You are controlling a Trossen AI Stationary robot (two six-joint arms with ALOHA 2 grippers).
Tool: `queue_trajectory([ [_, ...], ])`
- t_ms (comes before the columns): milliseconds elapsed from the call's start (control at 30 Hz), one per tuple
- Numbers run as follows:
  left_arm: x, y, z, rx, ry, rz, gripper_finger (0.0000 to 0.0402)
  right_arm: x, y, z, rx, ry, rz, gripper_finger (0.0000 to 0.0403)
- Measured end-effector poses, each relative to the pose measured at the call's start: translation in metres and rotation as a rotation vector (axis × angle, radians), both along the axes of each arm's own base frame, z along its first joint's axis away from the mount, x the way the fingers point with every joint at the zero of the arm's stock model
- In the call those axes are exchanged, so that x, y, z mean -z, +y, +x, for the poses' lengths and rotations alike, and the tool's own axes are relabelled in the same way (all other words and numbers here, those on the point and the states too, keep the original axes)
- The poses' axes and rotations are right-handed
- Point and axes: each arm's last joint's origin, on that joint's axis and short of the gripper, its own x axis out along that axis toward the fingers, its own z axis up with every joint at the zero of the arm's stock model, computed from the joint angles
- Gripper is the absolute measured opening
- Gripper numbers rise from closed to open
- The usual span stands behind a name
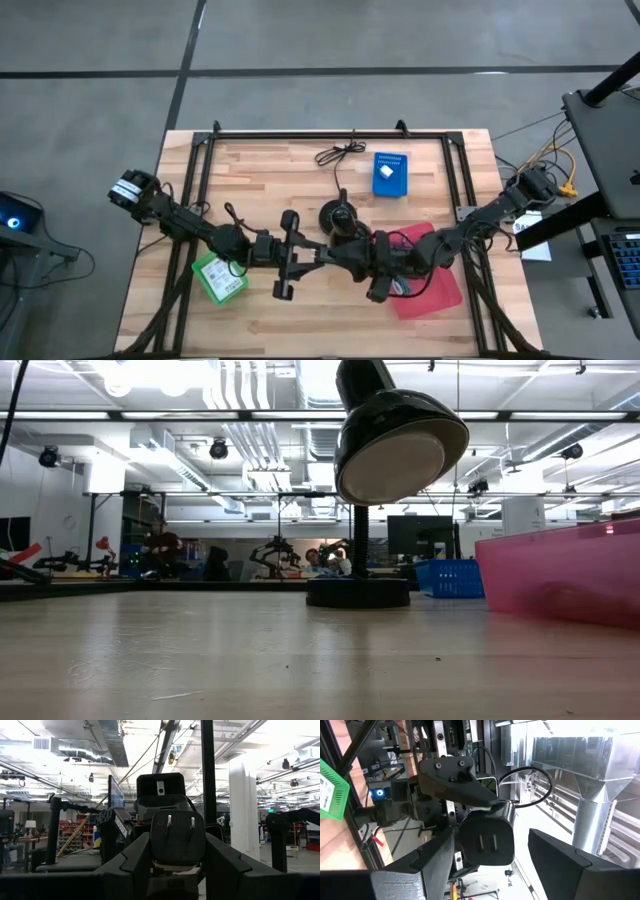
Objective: Pick and place items into bin
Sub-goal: Put the black charger adapter into the blue bin
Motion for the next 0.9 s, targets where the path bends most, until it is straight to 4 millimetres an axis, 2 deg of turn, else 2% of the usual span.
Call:
queue_trajectory([
  [533,0.0004,0.0017,0.0016,-0.011,0.003,-0.001,0.0131,-0.0017,-0.0042,0.0028,-0.014,-0.008,0.008,0.0232],
  [900,0.0006,0.0021,0.0020,-0.009,0.005,-0.001,0.0131,-0.0011,-0.0051,0.0043,-0.050,-0.009,-0.003,0.0169],
])
